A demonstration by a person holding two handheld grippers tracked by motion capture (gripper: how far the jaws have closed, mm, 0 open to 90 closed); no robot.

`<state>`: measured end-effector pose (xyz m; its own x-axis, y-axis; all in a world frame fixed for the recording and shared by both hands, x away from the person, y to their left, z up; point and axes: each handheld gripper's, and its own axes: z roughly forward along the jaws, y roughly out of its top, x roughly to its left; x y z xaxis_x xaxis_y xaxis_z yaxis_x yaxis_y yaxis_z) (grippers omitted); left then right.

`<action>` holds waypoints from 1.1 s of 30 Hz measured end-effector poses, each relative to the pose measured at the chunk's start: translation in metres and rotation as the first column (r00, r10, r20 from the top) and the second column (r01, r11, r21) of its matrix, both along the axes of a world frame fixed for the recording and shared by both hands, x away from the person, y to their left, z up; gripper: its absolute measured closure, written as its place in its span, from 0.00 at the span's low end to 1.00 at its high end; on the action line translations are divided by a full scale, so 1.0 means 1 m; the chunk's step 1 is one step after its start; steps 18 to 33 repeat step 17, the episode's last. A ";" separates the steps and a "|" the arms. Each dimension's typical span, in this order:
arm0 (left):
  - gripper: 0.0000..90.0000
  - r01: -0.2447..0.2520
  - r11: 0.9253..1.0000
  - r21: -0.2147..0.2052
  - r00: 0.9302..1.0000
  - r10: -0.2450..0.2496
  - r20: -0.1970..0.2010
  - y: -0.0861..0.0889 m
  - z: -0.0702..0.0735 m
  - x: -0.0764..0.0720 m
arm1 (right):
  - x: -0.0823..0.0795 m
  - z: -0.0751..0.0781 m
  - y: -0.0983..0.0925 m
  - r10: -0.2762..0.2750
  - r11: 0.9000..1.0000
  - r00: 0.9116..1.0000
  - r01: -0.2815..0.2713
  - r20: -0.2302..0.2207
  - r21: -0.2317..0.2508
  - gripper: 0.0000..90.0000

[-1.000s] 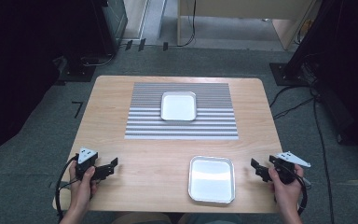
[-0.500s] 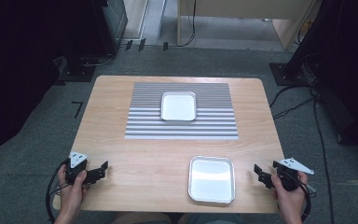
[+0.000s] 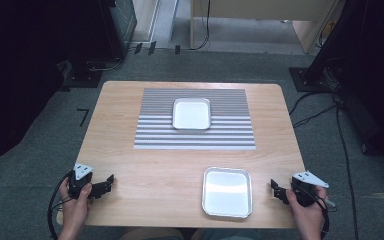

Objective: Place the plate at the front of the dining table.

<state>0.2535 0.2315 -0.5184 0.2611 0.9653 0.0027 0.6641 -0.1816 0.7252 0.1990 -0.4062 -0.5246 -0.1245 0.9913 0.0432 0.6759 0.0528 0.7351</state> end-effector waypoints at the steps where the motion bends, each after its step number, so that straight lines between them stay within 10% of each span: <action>1: 0.10 0.000 1.000 0.000 1.000 0.000 0.000 0.000 0.000 0.000 | 0.000 0.000 0.002 0.015 1.000 1.000 -0.015 0.000 -0.015 0.19; 33: 0.10 -0.018 0.998 -0.056 1.000 0.019 0.004 0.002 0.000 0.001 | 0.000 0.000 0.002 0.026 1.000 1.000 -0.026 0.002 -0.013 0.19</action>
